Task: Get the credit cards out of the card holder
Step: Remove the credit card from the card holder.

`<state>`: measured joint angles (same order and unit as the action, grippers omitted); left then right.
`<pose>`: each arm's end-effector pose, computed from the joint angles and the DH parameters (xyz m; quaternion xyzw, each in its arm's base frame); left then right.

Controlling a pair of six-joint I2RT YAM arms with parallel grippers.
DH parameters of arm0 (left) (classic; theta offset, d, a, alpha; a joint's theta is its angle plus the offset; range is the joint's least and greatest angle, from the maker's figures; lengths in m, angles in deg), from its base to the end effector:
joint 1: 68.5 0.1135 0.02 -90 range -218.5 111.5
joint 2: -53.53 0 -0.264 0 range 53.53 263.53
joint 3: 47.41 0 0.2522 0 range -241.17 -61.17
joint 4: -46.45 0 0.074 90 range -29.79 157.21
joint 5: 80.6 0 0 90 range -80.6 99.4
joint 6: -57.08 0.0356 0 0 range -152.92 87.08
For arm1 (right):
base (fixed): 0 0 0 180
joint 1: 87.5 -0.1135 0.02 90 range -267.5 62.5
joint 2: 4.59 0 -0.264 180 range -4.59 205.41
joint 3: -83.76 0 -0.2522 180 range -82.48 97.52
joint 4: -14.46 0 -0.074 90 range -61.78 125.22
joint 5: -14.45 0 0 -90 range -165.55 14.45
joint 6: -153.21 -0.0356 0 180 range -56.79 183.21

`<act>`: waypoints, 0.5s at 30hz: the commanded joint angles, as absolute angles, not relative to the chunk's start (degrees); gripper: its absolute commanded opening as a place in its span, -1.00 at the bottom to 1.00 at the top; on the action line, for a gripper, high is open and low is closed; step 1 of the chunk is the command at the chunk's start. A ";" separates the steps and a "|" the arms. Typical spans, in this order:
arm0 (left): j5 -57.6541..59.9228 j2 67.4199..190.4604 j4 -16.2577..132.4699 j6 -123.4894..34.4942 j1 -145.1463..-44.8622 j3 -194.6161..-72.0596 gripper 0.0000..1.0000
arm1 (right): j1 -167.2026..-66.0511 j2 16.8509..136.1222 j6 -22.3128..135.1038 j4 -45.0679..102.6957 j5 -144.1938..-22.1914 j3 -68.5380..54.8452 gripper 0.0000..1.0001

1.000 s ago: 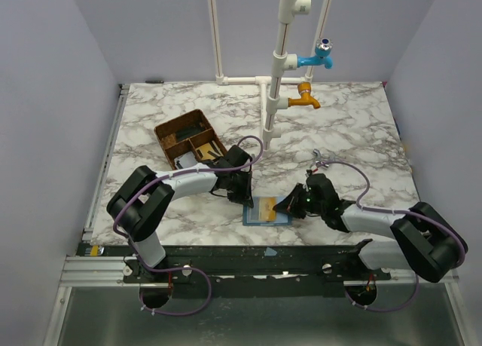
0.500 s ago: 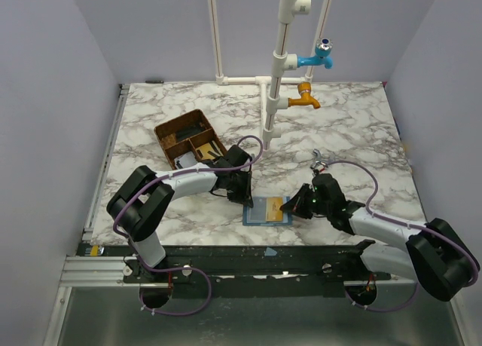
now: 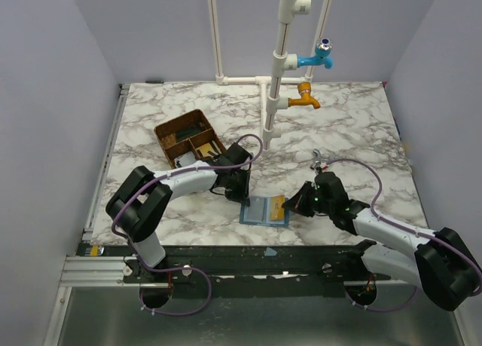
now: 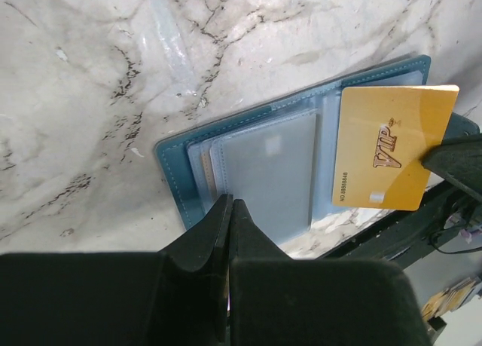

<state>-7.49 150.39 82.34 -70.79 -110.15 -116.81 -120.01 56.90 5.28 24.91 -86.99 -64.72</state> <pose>0.2351 -0.2229 0.1627 0.0656 0.9609 -0.2557 0.0839 0.1610 0.1110 0.1489 0.1580 0.8904 0.3599 0.2296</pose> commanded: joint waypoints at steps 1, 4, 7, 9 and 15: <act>-5.45 147.23 86.01 -68.65 -109.75 -119.77 -1.00 | -119.66 55.90 5.73 26.55 -87.03 -62.09 -0.99; -5.79 145.30 87.10 -68.19 -109.80 -121.45 -0.95 | -119.67 55.47 5.34 26.55 -87.71 -60.86 -0.99; -6.03 142.86 88.13 -67.83 -109.58 -122.60 -0.45 | -119.65 55.25 5.03 26.54 -88.42 -59.46 -0.99; -7.07 141.10 88.10 -67.79 -109.02 -122.76 0.13 | -119.67 55.25 4.82 26.55 -88.77 -58.34 -0.99; -13.83 134.97 84.65 -69.41 -104.64 -119.73 0.97 | -119.67 56.21 3.91 25.71 -91.13 -55.04 -0.99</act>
<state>-8.63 139.49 86.69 -68.66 -107.57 -121.40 -120.01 55.92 4.71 25.34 -88.46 -57.86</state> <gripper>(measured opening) 0.975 0.007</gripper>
